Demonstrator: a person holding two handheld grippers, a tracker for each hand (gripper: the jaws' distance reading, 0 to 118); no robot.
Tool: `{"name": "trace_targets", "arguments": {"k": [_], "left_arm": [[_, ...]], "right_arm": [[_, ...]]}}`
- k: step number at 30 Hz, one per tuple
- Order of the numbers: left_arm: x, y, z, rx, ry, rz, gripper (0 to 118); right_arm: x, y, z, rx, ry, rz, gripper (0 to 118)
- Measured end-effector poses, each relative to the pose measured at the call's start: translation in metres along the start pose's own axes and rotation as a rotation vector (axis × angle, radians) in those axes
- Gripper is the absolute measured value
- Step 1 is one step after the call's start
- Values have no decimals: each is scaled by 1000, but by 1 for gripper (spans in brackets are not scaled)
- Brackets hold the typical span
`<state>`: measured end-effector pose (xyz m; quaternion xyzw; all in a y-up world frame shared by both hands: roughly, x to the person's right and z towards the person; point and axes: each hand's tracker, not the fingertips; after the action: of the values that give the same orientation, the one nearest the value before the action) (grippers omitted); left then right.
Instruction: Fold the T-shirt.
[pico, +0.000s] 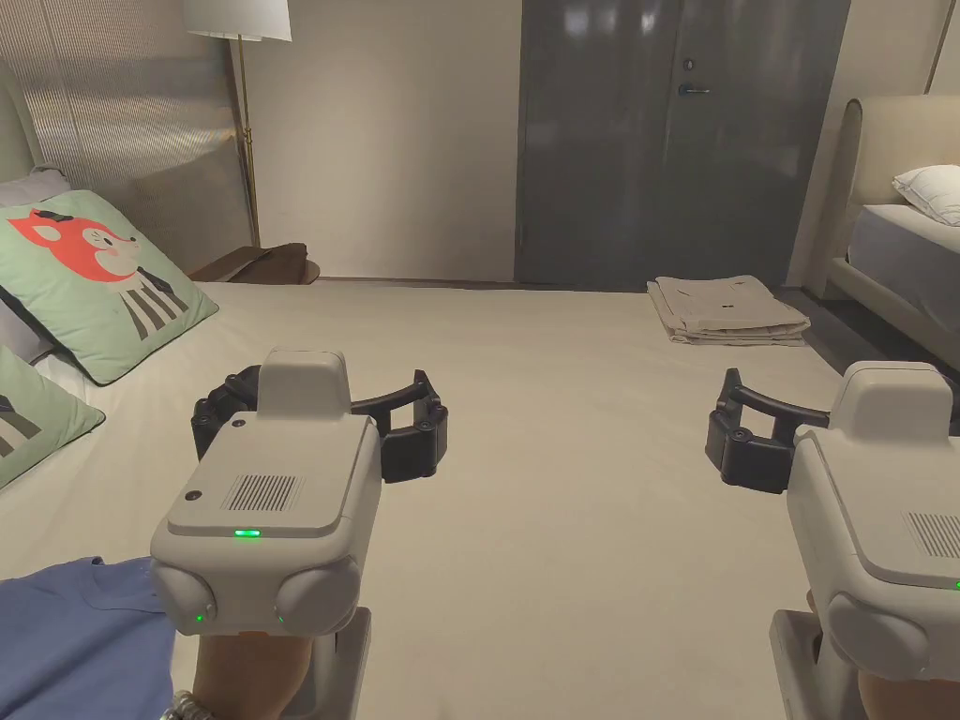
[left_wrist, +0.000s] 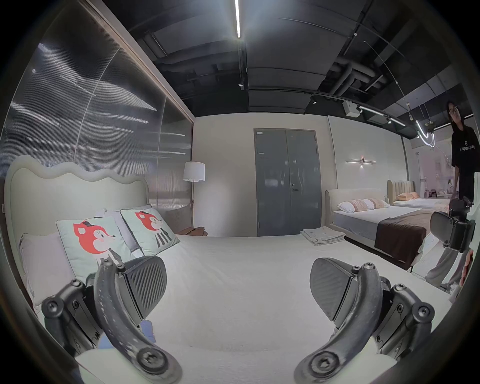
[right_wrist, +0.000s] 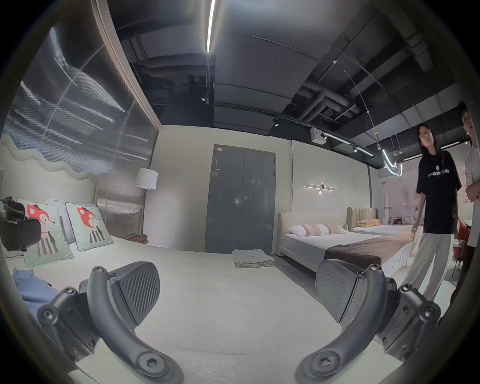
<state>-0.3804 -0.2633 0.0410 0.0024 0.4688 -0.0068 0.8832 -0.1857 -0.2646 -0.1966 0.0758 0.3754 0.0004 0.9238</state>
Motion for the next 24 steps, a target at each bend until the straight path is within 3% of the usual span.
{"name": "trace_targets", "arguments": {"k": [12, 16, 17, 18, 19, 20, 21, 22, 24], "left_arm": [[-1, 3, 1, 6, 15, 7, 110], [1, 3, 3, 15, 6, -19, 87], [2, 3, 5, 25, 7, -21, 87], [2, 3, 5, 32, 12, -20, 68], [3, 4, 5, 36, 22, -14, 41], [3, 3, 5, 38, 31, -7, 23], [3, 4, 5, 39, 35, 2, 12], [2, 4, 5, 38, 31, 9, 8], [2, 4, 7, 38, -3, 21, 0]], "right_arm": [[-2, 1, 3, 19, -5, 18, 118], [-3, 1, 4, 21, 4, 27, 115], [-3, 1, 5, 26, 4, 23, 115], [-3, 1, 8, 44, -6, 17, 105], [-3, 1, 8, 46, -13, 21, 73], [-4, 2, 7, 36, -25, 29, 42], [-3, 3, 5, 23, -34, 33, 16], [-2, 3, 5, 22, -40, 31, 5], [2, 2, 1, 10, -18, 26, 0]]}}
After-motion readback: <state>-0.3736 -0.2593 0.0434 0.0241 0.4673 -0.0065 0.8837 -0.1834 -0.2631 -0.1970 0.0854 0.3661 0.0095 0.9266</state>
